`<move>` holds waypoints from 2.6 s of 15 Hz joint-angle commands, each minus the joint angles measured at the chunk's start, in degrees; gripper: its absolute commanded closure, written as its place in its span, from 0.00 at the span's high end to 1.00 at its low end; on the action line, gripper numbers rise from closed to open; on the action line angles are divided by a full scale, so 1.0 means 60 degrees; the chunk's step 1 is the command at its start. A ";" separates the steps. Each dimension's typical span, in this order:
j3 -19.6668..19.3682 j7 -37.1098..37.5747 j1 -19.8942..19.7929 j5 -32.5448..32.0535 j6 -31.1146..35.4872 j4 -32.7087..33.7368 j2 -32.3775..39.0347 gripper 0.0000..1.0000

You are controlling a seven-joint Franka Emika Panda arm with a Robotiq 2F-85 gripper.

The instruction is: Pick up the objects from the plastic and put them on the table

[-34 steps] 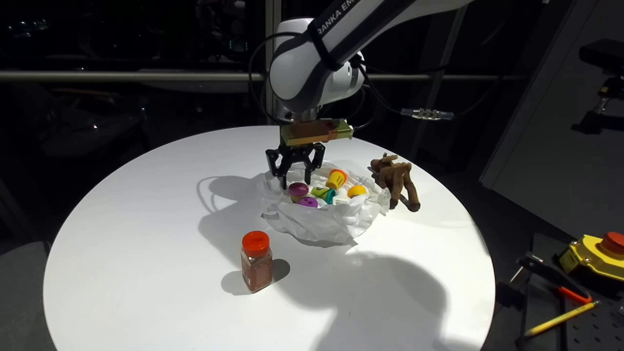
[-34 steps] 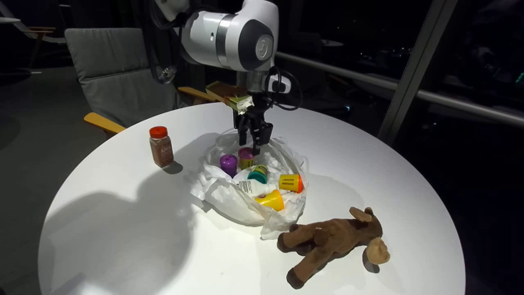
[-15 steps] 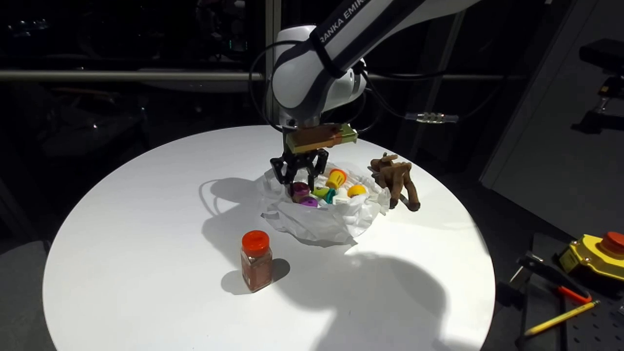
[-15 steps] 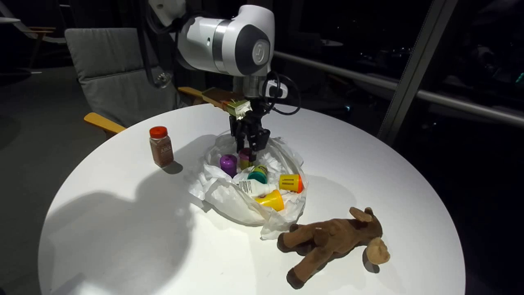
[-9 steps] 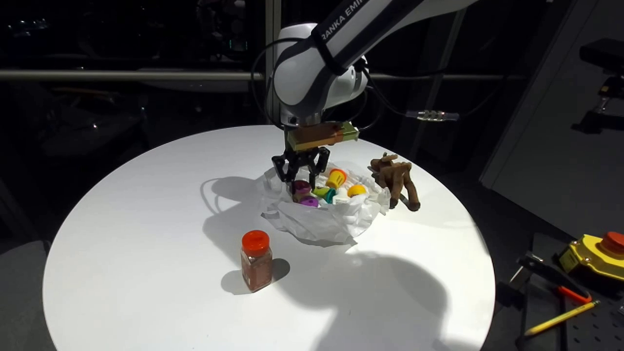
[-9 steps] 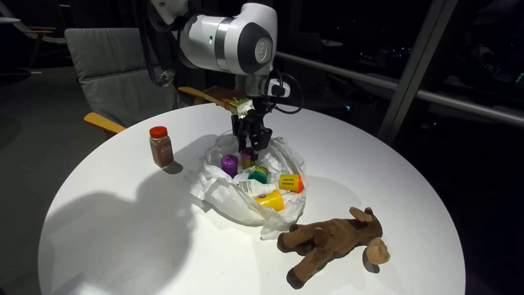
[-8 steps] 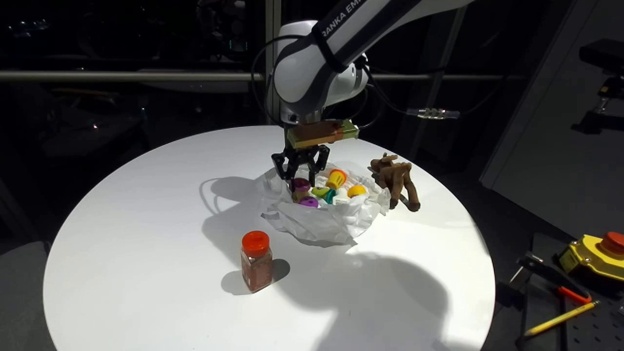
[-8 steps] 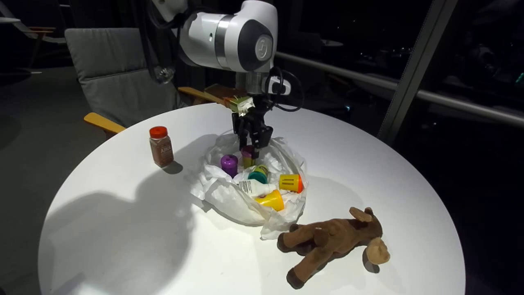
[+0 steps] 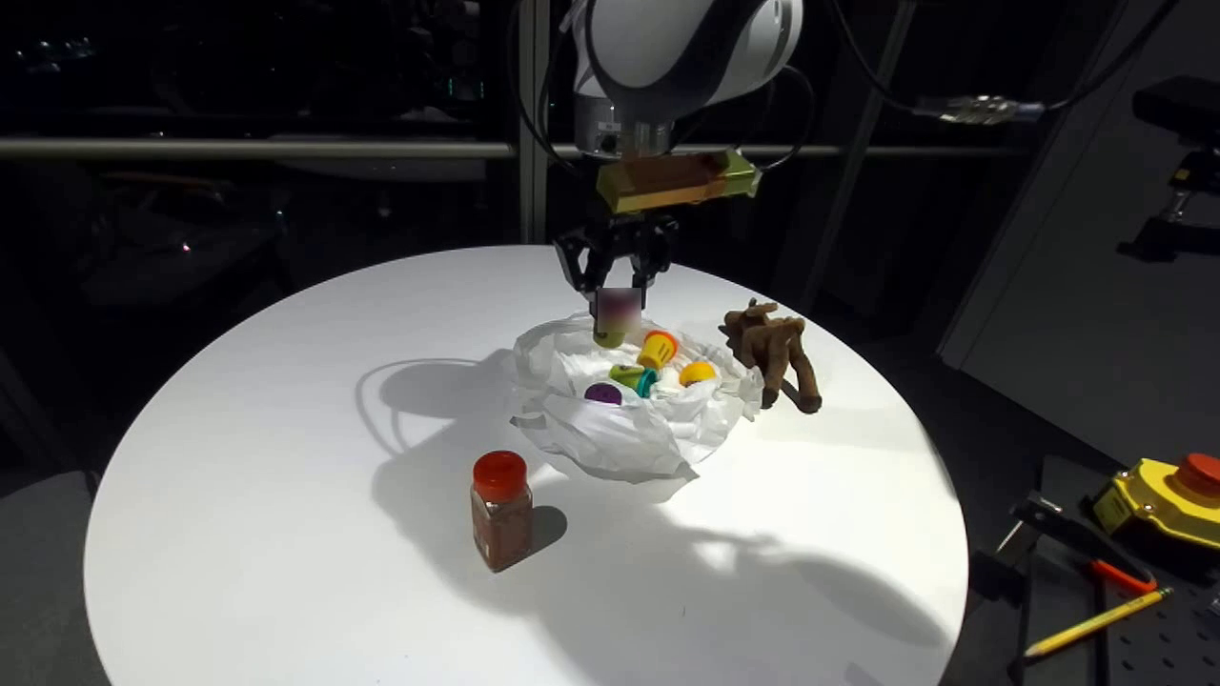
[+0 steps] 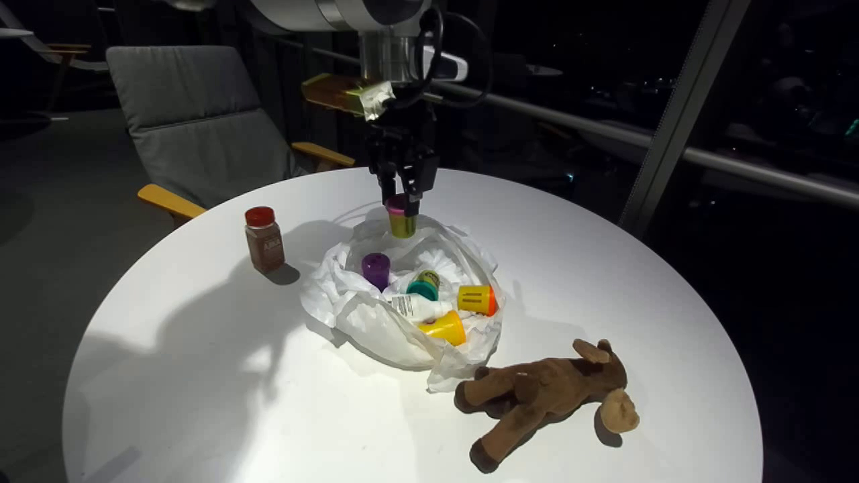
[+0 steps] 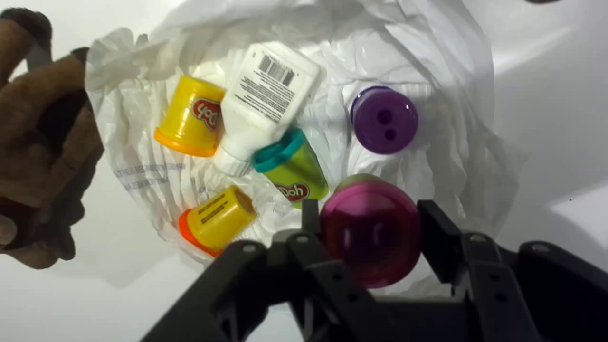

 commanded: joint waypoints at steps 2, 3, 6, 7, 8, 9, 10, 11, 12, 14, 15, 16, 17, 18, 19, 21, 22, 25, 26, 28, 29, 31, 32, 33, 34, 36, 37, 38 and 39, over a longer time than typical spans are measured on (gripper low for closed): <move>0.0240 0.0130 0.0390 -0.0845 0.0328 -0.2884 -0.2133 0.28; 0.0358 0.0172 0.0462 -0.1009 0.0422 -0.3415 -0.2371 0.28; 0.0625 0.0410 0.0587 -0.1543 0.0793 -0.4405 -0.2445 0.28; 0.0698 0.0461 0.0579 -0.1613 0.0800 -0.4574 -0.2347 0.28; 0.0728 0.0531 0.0577 -0.1683 0.0827 -0.4746 -0.2229 0.28; 0.0741 0.0552 0.0579 -0.1741 0.0878 -0.4907 -0.2147 0.28; 0.0758 0.0537 0.0570 -0.1786 0.0870 -0.5070 -0.2084 0.28; 0.0764 0.0480 0.0549 -0.1792 0.0858 -0.5211 -0.2030 0.28; 0.0762 0.0492 0.0577 -0.1850 0.0945 -0.5357 -0.2047 0.28; 0.0875 0.0407 0.0664 -0.1886 0.1093 -0.5693 -0.2308 0.28; 0.0992 0.0289 0.0679 -0.1801 0.1118 -0.5813 -0.2393 0.28; 0.1161 0.0135 0.0683 -0.1659 0.1182 -0.5887 -0.2430 0.28; 0.1318 0.0073 0.0709 -0.1585 0.1255 -0.5862 -0.2342 0.28; 0.1525 -0.0071 0.0703 -0.1433 0.1285 -0.5875 -0.2317 0.28; 0.1668 -0.0063 0.0750 -0.1403 0.1476 -0.5804 -0.2142 0.28; 0.1803 0.0099 0.0900 -0.1555 0.2112 -0.5679 -0.1834 0.28; 0.1849 0.0153 0.0990 -0.1571 0.2462 -0.5700 -0.1805 0.28; 0.1863 0.0053 0.1176 -0.1442 0.3636 -0.5733 -0.1657 0.28; 0.1865 -0.0026 0.1220 -0.1373 0.3833 -0.5784 -0.1664 0.45; 0.1841 -0.0115 0.1290 -0.1307 0.4074 -0.5876 -0.1714 0.81; 0.1802 -0.0069 0.1355 -0.1328 0.4143 -0.5984 -0.1883 0.86; 0.1666 0.0091 0.1471 -0.1412 0.4177 -0.6119 -0.2288 0.99; 0.1551 0.0247 0.1513 -0.1458 0.4116 -0.6106 -0.2535 1.00; 0.1458 0.0387 0.1493 -0.1450 0.4054 -0.6048 -0.2740 1.00; 0.1366 0.0499 0.1447 -0.1465 0.4019 -0.5952 -0.2897 1.00; 0.1334 0.0552 0.1137 -0.1120 0.3983 -0.5612 -0.3092 1.00; 0.1376 0.0407 0.0905 -0.0776 0.3906 -0.5374 -0.3105 1.00; 0.1358 0.0346 0.0744 -0.0548 0.3895 -0.5156 -0.3068 1.00; 0.1272 0.0309 0.0610 -0.0497 0.3900 -0.4883 -0.2962 0.99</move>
